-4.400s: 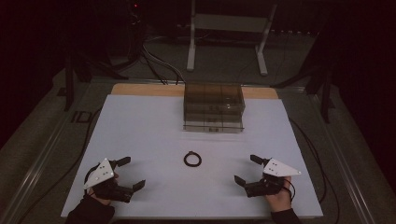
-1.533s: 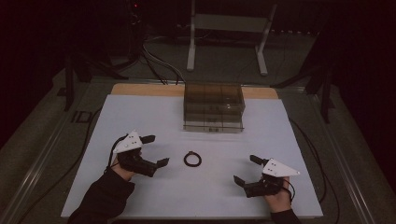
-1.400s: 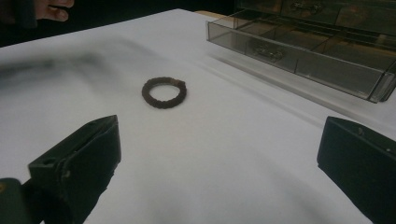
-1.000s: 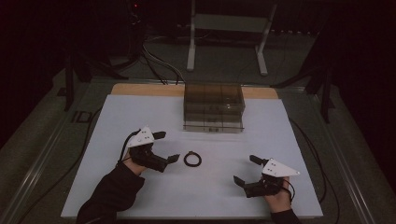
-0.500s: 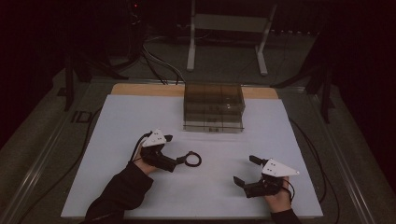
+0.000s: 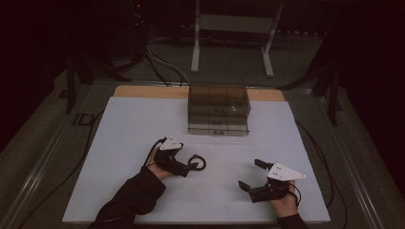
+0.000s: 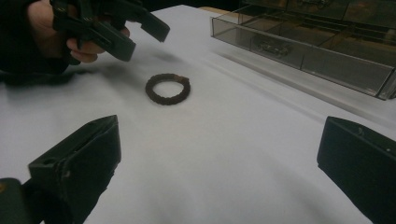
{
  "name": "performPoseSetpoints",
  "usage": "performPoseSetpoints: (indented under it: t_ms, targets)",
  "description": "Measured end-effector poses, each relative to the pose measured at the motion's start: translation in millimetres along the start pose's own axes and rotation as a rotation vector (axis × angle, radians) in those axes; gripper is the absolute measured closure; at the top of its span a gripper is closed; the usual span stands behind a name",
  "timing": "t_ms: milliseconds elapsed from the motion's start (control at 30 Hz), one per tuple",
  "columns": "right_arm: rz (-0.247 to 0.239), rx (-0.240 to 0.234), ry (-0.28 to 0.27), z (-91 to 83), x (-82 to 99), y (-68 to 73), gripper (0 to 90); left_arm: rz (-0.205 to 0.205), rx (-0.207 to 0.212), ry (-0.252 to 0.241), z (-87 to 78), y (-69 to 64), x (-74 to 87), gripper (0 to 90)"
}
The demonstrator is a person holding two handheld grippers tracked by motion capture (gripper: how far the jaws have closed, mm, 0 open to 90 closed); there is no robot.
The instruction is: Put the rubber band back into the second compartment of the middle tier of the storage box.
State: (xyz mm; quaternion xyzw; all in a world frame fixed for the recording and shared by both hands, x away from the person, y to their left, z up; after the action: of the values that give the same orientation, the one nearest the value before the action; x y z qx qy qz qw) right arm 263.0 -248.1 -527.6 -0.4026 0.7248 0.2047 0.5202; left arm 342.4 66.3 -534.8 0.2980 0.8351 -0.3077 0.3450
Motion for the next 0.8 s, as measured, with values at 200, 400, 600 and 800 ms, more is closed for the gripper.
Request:
performPoseSetpoints:
  t_ms: [200, 400, 600, 800]
  targets:
    - [-0.001, -0.001, 0.000, -0.1, 0.3, -0.4, 0.0, 0.016, -0.028, 0.060, 8.2, -2.3, 3.7, 7.5]
    - [-0.002, -0.003, 0.002, -0.1, 0.2, 0.1, 0.0, 0.024, -0.087, 0.110, 13.6, -1.7, 5.8, 21.3]
    - [-0.005, -0.004, 0.003, -0.1, 0.1, 0.6, 0.0, 0.035, -0.115, 0.114, 15.2, -1.3, 5.6, 41.5]
    - [-0.007, -0.004, 0.005, -0.1, 0.0, 0.7, 0.0, 0.048, -0.130, 0.132, 20.1, -0.3, 5.6, 56.2]
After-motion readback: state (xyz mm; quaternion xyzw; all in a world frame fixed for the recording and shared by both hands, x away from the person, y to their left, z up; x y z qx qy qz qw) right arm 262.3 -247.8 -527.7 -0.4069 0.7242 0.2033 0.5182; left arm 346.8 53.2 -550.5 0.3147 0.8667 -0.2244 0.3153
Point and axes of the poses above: each handheld gripper's, and its own axes: z roughly forward along the jaws, x roughly out of its underside, y roughly to its left, the point moved 3 cm from there along z, roughly forward along the jaws, and after that the axes turned 11 degrees about -z, right-handed, at the moved point
